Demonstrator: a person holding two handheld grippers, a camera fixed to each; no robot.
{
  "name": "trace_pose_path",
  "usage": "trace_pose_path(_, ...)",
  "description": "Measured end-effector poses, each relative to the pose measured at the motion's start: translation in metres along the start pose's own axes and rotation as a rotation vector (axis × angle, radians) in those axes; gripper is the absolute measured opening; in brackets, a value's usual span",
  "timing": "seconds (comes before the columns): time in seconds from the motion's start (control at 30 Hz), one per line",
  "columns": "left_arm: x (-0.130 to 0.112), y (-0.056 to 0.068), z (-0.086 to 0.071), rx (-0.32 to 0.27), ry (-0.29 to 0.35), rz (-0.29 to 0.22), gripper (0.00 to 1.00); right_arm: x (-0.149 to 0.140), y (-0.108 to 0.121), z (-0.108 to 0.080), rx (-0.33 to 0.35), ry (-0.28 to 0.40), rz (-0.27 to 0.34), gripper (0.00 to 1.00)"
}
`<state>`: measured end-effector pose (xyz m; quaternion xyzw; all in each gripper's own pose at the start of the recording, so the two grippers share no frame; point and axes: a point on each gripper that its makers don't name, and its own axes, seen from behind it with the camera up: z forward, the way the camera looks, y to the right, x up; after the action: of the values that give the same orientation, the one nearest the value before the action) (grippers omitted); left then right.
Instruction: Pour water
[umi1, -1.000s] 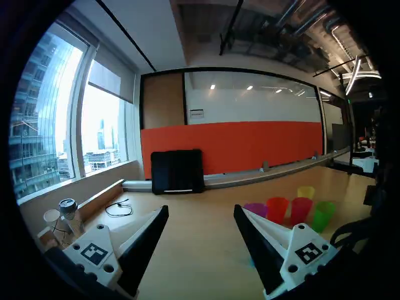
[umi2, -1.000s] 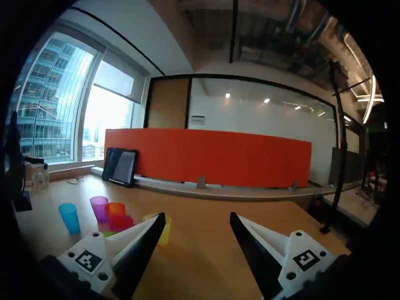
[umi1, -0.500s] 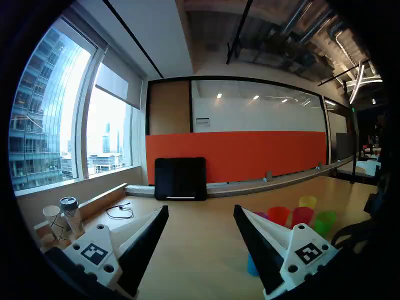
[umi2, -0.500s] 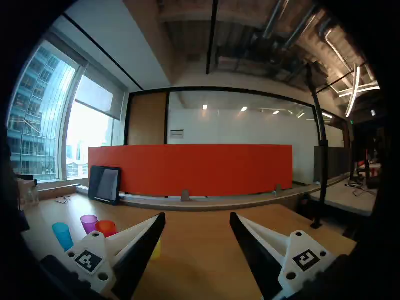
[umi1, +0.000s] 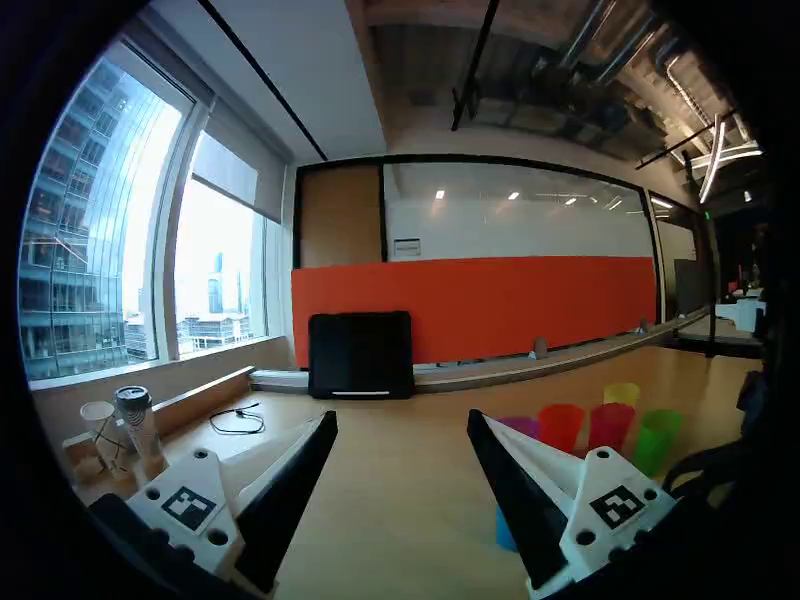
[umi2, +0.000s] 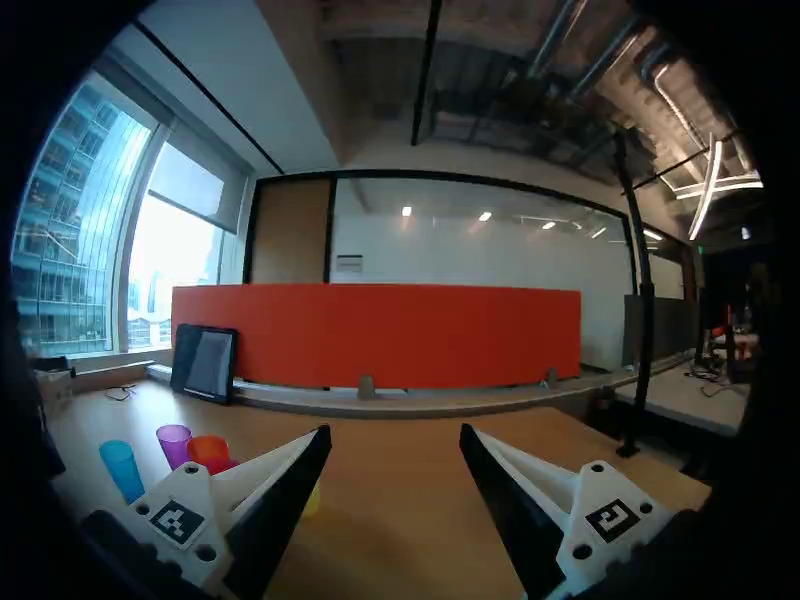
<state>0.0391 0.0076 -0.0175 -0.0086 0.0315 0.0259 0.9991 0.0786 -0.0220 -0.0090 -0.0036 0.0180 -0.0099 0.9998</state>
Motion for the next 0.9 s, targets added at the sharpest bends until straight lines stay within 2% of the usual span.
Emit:
trace_pose_path(0.37, -0.028, 0.003, 0.001, 0.005, -0.014, -0.033, 0.97, 0.005, -0.001, 0.002, -0.018, -0.006, -0.022, 1.0)
trace_pose_path(0.9, -0.034, 0.013, 0.01, -0.005, -0.009, -0.044, 0.97, 0.009, -0.005, 0.004, -0.02, -0.004, -0.029, 1.0)
